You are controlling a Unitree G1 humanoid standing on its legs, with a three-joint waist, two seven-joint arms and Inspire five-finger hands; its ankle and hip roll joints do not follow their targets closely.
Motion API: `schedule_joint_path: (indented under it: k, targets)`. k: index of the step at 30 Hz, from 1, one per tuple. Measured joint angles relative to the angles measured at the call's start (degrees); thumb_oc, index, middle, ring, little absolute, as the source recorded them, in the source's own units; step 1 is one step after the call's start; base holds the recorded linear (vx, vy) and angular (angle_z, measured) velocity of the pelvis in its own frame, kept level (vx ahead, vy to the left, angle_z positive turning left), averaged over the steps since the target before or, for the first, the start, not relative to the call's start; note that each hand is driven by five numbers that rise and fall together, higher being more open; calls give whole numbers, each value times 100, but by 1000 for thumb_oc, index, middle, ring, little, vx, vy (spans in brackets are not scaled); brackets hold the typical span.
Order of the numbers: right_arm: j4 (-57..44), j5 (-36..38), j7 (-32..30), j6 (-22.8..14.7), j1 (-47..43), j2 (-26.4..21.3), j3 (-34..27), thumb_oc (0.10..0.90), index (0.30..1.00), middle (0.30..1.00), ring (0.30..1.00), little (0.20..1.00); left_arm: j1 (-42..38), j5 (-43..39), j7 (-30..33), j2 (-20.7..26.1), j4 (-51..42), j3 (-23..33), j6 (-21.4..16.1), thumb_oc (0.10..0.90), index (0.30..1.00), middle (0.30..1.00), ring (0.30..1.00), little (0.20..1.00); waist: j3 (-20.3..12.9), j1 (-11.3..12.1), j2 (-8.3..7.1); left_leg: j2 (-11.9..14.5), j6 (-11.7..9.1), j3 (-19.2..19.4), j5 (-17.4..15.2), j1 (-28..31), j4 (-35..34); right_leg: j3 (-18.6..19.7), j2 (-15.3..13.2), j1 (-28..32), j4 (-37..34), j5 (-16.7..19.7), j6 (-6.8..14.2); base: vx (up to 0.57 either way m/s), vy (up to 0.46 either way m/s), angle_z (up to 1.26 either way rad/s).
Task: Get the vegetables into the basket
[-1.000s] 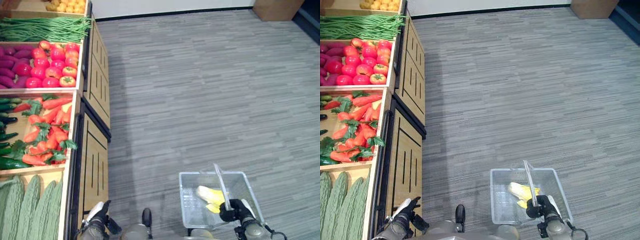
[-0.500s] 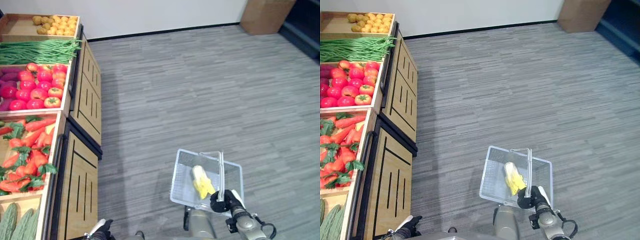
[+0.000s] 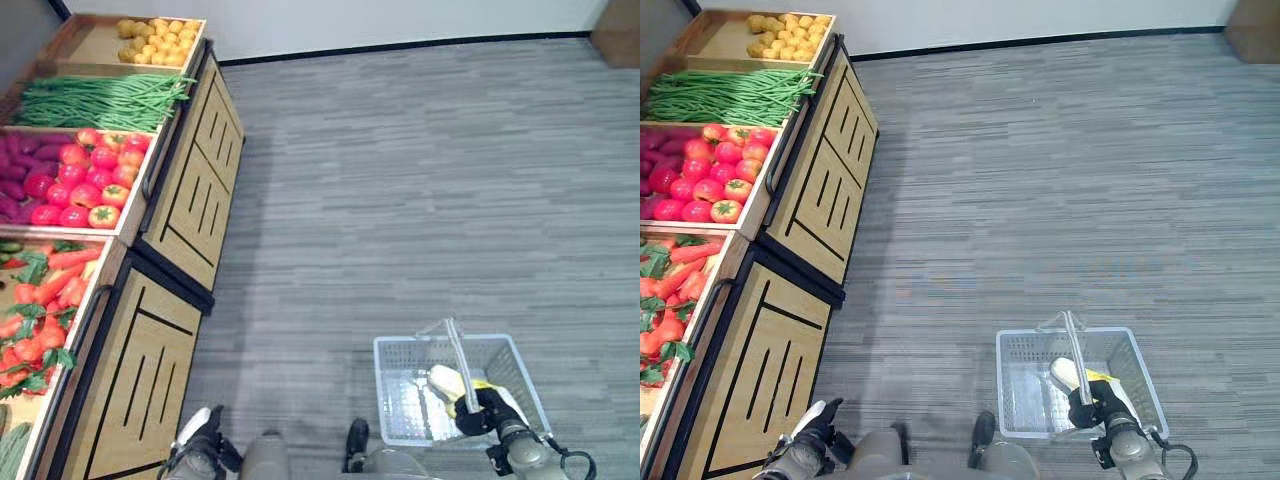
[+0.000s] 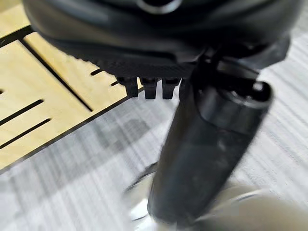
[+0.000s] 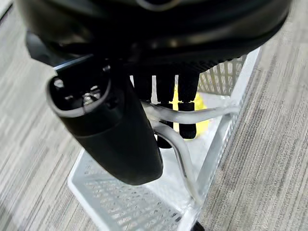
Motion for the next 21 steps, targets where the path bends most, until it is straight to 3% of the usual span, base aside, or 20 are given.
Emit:
schedule_joint_path:
  k: [2,4,6,8,10,13,21]
  targets:
    - [-1,-92,-18,-6,-59,42,17,400,300,300,300,300,71,12,-10,-36,-1,-8,-6,900,1000,1000,1000,1000,32,49,31,115,3,147,364,-201,-452,66,140,59,-82,-35,58,199,103,-20]
    - [1,-159,-8,-4,-49,62,119,400,300,300,300,300,199,16,-51,-59,-15,-6,0,900,1000,1000,1000,1000,84,117,41,172,145,170,586,-197,-572,218,249,209,-109,4,-5,144,96,-47]
    - [29,-189,-33,-9,-38,55,119,400,300,300,300,300,270,19,-124,-90,-10,-4,-3,900,1000,1000,1000,1000,89,101,35,49,208,209,633,-69,-566,387,216,364,-189,-23,39,236,214,-45]
    - [134,-197,-28,29,117,98,114,400,300,300,300,300,229,34,-126,-96,-7,-6,-8,900,1000,1000,1000,1000,83,52,43,-242,367,321,697,361,-823,420,55,616,-177,-166,270,219,302,-14]
    - [143,-206,-2,52,196,184,116,400,300,300,300,300,151,123,-128,-73,-7,-25,-10,900,1000,1000,1000,1000,19,49,55,-534,823,660,298,631,-888,549,-264,546,222,-417,613,112,219,-21]
    - [129,-205,52,58,132,435,116,400,300,300,300,300,-102,122,-106,198,-153,-230,-32,900,1000,1000,1000,1000,-43,138,-83,-919,1179,662,75,649,-817,732,-726,95,1169,-624,864,104,208,8]
    - [114,-233,105,43,-117,538,192,400,300,300,300,300,-181,122,-83,380,-169,-249,-12,900,1000,1000,1000,1000,-145,325,-279,-1181,1435,579,-111,812,-802,986,-1009,-93,1923,-719,1161,52,139,8]
